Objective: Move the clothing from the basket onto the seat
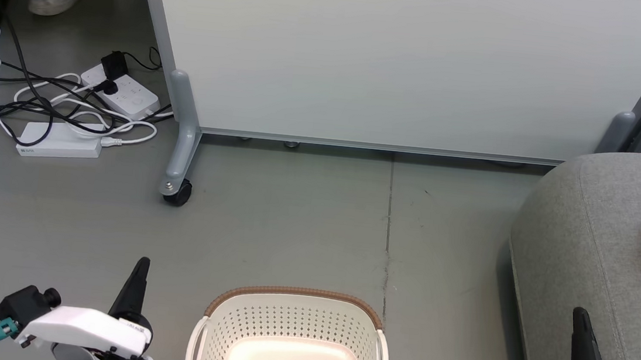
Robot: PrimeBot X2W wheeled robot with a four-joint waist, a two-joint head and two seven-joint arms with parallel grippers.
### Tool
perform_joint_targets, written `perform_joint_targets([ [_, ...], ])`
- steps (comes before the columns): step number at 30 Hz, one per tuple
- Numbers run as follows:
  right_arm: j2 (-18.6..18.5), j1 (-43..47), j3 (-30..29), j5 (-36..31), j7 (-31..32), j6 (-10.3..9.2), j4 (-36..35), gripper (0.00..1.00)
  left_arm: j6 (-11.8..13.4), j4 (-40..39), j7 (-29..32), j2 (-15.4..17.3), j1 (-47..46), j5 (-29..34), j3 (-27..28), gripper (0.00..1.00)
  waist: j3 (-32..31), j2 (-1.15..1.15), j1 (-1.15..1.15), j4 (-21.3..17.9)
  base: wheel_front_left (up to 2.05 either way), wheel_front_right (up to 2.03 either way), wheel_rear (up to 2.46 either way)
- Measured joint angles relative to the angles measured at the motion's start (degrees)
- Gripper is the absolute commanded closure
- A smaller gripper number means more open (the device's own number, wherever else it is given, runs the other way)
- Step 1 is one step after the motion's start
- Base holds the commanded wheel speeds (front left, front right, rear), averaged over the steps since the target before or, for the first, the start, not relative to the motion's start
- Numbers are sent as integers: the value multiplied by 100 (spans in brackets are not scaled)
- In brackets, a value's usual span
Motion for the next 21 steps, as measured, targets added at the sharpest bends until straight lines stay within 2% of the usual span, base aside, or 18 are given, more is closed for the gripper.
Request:
perform_joint_targets([
  [21, 0, 29, -3, 1312, 127, -1, -253, 100, -80, -134, 513, 8, -148, -1084, 391, 100, 35, 0, 0, -119, 0, 0, 0],
])
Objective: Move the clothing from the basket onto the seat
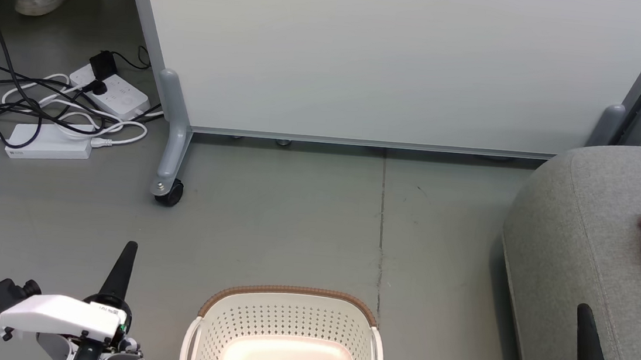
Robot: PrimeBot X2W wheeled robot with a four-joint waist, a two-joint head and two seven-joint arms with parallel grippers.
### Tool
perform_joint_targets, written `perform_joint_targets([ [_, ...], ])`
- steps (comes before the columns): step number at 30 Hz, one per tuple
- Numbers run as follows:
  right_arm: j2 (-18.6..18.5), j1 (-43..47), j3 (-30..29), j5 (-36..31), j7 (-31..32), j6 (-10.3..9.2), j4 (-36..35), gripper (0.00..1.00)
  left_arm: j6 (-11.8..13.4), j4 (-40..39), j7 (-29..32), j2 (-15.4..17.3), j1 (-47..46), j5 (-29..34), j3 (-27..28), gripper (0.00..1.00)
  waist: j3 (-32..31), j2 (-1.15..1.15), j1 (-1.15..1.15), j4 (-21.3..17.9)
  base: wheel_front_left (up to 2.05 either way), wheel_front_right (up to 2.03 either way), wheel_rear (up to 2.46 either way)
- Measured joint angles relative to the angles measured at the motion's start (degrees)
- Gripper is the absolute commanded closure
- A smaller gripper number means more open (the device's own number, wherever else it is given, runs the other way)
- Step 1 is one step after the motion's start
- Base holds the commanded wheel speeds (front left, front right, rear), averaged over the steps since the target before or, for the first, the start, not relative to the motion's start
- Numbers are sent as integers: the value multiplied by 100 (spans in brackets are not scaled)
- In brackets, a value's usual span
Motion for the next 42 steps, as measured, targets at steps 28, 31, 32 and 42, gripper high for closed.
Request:
perform_joint_targets([
  [28, -10, 82, 1, 1374, 126, 0, -243, 100, -74, -145, 554, 7, -138, -1121, 407, 100, 45, 0, 0, -154, 0, 0, 0],
  [31, -13, 88, 2, 1548, 148, 0, -281, 100, -80, -159, 643, 8, -172, -1257, 463, 100, 51, 0, 0, -176, 0, 0, 0],
  [32, -13, 92, 2, 1586, 149, -1, -293, 100, -81, -163, 648, 8, -188, -1284, 474, 100, 53, 0, 0, -182, 0, 0, 0],
  [42, -26, 105, 7, 2059, 177, -1, -380, 100, -99, -215, 844, 9, -240, -1660, 614, 100, 71, 0, 0, -245, 0, 0, 0],
])
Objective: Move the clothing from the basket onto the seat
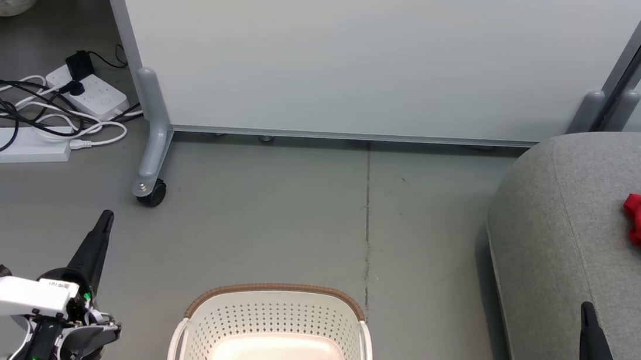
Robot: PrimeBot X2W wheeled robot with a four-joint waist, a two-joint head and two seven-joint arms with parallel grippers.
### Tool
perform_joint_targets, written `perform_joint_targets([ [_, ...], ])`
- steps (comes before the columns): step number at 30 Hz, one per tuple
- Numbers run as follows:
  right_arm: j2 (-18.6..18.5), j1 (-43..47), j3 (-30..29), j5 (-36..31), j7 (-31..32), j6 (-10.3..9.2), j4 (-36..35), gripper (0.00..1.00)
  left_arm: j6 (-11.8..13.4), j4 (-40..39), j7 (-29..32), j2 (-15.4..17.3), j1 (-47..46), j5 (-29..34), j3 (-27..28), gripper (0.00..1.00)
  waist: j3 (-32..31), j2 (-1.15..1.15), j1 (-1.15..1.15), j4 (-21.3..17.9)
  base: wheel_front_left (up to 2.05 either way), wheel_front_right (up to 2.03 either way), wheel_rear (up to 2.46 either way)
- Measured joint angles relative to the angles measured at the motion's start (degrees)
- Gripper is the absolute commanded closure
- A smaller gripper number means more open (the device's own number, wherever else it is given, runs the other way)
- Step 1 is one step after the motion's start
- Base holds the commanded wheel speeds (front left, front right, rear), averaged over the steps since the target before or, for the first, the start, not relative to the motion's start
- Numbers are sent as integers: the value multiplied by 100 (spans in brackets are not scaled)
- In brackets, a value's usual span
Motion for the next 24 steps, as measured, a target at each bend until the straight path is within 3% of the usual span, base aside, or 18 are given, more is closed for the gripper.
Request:
perform_joint_targets([
  [14, -13, 8, 9, 535, 31, 0, -102, 100, -36, -57, 204, 3, -49, -453, 153, 100, 23, 0, 0, -77, 0, 0, 0],
  [24, -20, 9, 18, 536, 30, 0, -108, 100, -41, -60, 204, 2, -88, -454, 156, 100, 23, 0, 0, -77, 0, 0, 0],
])
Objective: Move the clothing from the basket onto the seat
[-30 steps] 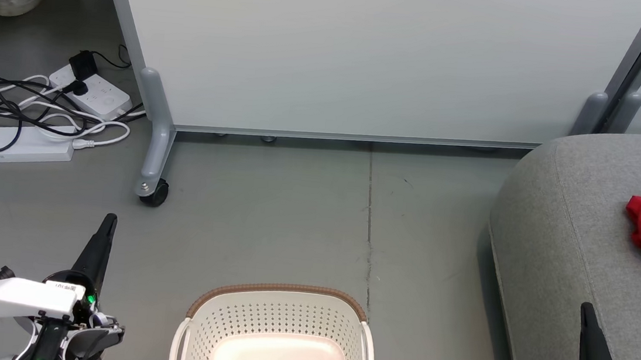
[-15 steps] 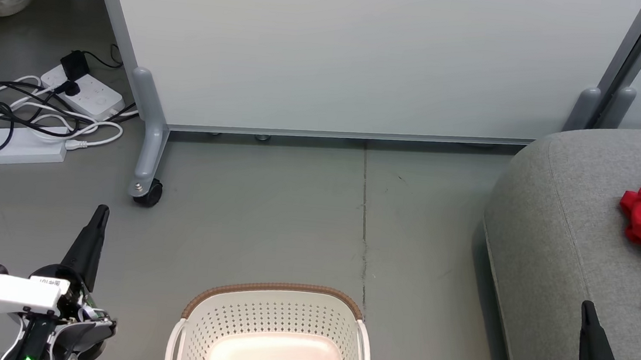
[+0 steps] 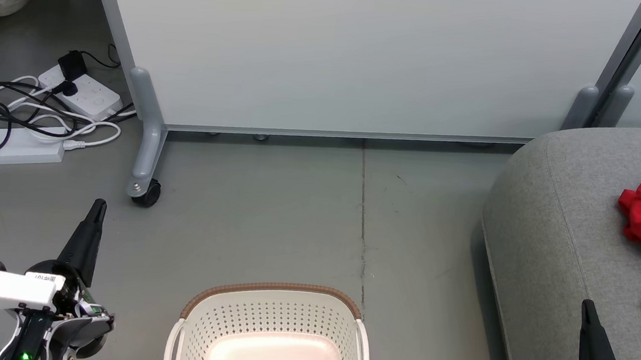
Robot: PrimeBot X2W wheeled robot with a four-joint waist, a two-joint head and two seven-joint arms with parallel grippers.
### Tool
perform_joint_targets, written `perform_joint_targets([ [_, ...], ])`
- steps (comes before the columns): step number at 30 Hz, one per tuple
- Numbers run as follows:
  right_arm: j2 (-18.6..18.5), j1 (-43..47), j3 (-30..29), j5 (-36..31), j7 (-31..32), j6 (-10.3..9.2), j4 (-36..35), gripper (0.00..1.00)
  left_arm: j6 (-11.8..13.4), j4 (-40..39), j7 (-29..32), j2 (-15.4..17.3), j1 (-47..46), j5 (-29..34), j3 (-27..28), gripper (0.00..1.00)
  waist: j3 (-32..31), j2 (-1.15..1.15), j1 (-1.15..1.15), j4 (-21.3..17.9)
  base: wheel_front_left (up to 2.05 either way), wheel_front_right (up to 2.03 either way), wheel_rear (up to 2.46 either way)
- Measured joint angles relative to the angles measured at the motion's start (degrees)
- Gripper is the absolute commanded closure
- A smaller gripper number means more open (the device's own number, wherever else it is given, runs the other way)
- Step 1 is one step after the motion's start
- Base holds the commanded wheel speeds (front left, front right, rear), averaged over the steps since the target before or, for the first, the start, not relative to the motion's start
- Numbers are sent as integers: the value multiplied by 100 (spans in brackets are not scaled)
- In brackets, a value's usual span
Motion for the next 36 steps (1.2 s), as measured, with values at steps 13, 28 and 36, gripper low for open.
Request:
perform_joint_targets([
  [13, -16, 1, 11, 2, -2, 1, -2, 100, 0, 0, 0, 0, 0, 0, 3, 100, 0, 0, 0, 0, 0, 0, 0],
  [28, -30, 1, 27, 44, -9, 0, -4, 100, -1, 0, 1, 0, 0, 0, 5, 100, 0, 0, 0, 0, 0, 0, 0],
  [36, -38, 1, 35, 45, -15, 0, -4, 100, 0, 0, 1, 0, 0, 0, 7, 100, 0, 0, 0, 0, 0, 0, 0],
])
